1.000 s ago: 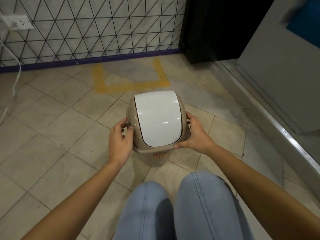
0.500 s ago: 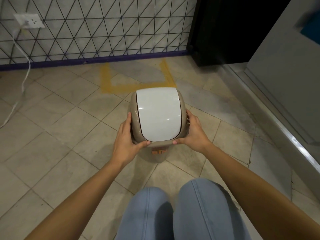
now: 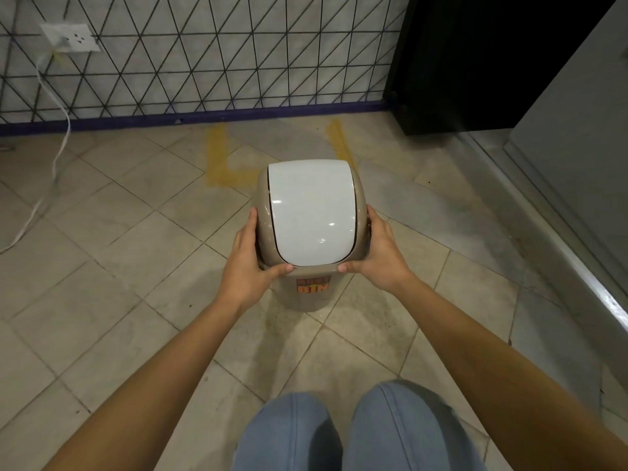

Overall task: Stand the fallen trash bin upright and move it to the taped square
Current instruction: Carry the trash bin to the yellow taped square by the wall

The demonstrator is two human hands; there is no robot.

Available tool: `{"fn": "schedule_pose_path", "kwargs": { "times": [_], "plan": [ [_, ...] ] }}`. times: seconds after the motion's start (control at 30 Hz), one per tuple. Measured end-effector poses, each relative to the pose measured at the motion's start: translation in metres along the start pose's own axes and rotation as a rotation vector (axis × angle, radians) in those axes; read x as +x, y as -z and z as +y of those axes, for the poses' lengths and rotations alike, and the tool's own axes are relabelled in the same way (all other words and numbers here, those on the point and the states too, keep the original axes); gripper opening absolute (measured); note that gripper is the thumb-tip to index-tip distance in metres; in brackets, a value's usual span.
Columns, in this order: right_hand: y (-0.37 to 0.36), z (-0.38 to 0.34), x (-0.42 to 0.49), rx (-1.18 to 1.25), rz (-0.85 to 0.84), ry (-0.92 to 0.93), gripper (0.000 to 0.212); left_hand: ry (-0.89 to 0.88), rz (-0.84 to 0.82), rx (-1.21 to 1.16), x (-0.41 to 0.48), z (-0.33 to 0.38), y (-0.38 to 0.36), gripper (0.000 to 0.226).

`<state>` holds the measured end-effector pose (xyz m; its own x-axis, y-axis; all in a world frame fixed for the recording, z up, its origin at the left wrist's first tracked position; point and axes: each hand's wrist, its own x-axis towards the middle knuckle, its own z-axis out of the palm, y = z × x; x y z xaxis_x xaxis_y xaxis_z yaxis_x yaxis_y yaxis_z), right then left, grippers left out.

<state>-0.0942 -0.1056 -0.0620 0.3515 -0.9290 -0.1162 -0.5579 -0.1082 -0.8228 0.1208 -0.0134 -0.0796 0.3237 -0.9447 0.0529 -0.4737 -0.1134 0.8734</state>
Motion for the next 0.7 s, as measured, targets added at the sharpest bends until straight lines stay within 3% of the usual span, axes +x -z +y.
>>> {"fn": "schedule_pose_path", "kwargs": {
  "times": [0.23, 0.47, 0.7],
  "plan": [
    [0.002, 0.002, 0.024, -0.005, -0.002, 0.059, 0.120, -0.013, 0.057, 0.036, 0.019, -0.003, -0.004, 0.115],
    [-0.003, 0.009, 0.041, -0.047, 0.114, 0.149, 0.109, -0.176, 0.249, 0.262, 0.026, 0.000, -0.017, 0.083],
    [0.010, 0.022, 0.055, -0.041, 0.106, 0.212, 0.096, -0.175, 0.292, 0.295, 0.036, 0.001, -0.026, 0.078]
  ]
}}
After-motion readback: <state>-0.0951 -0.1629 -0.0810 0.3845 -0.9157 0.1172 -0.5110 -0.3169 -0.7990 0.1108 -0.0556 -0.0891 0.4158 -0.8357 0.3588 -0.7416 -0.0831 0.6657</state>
